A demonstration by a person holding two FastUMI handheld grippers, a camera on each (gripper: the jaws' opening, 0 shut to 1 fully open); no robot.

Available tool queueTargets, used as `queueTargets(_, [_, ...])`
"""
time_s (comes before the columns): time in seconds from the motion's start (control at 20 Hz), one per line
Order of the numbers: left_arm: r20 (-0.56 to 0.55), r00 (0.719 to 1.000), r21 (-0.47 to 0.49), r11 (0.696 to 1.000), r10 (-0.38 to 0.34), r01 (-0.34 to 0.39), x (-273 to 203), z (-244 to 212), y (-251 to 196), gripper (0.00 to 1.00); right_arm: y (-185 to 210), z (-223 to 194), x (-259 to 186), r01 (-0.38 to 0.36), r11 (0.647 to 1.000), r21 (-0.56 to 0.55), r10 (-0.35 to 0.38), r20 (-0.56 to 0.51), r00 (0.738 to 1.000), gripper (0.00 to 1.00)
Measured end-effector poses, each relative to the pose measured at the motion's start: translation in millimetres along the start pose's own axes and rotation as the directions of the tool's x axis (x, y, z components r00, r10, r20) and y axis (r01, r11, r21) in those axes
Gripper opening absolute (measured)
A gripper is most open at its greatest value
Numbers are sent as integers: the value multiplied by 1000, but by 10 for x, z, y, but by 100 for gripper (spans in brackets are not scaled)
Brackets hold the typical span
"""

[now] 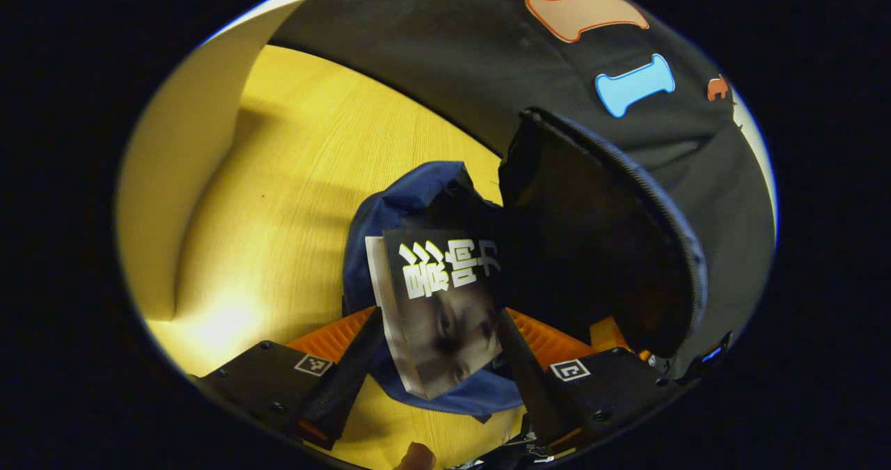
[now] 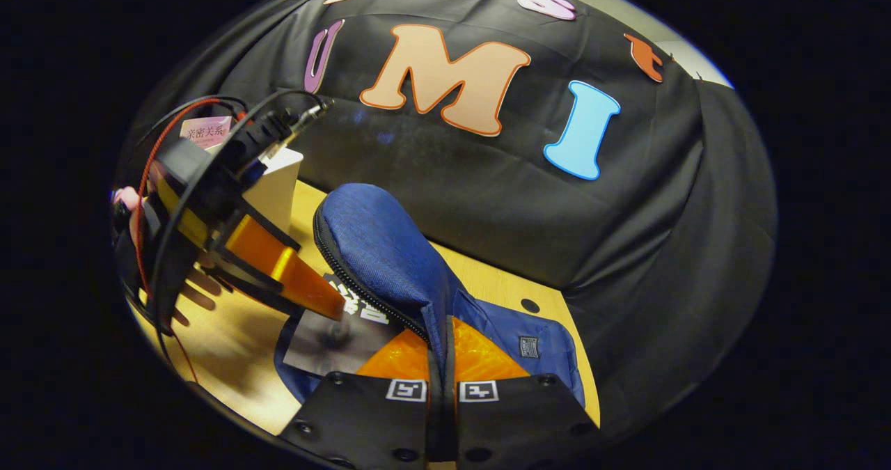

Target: Open the schoolbag, grab two books from the bookshelf and put them into the schoolbag.

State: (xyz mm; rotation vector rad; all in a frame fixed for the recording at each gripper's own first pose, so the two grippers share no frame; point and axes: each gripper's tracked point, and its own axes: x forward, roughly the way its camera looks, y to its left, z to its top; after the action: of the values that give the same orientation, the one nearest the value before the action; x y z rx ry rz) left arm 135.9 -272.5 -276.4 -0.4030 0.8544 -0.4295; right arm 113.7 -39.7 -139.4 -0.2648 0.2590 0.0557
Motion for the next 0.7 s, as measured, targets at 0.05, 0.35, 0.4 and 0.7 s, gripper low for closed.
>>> queueTargets(0.05, [-1, 1000, 22, 1000, 8, -8, -139, 5, 5, 97, -1, -6, -8, -1, 1000, -3, 1, 1, 1000, 0])
queueTargets(0.35, [-82, 997, 93, 995, -12, 20, -754, -187, -110, 96, 38, -45, 8, -12, 999, -31, 12, -5, 1000, 4])
queueTargets(0.4, [-98, 995, 101, 995, -17, 26, -888, -213, -140, 97, 53, -60, 14, -16, 999, -39, 16, -7, 1000, 3])
queueTargets(0.7, [-186, 982, 130, 991, 33, -9, -1707, -123, -53, 97, 128, -94, 36, -29, 996, -81, 27, -19, 999, 4])
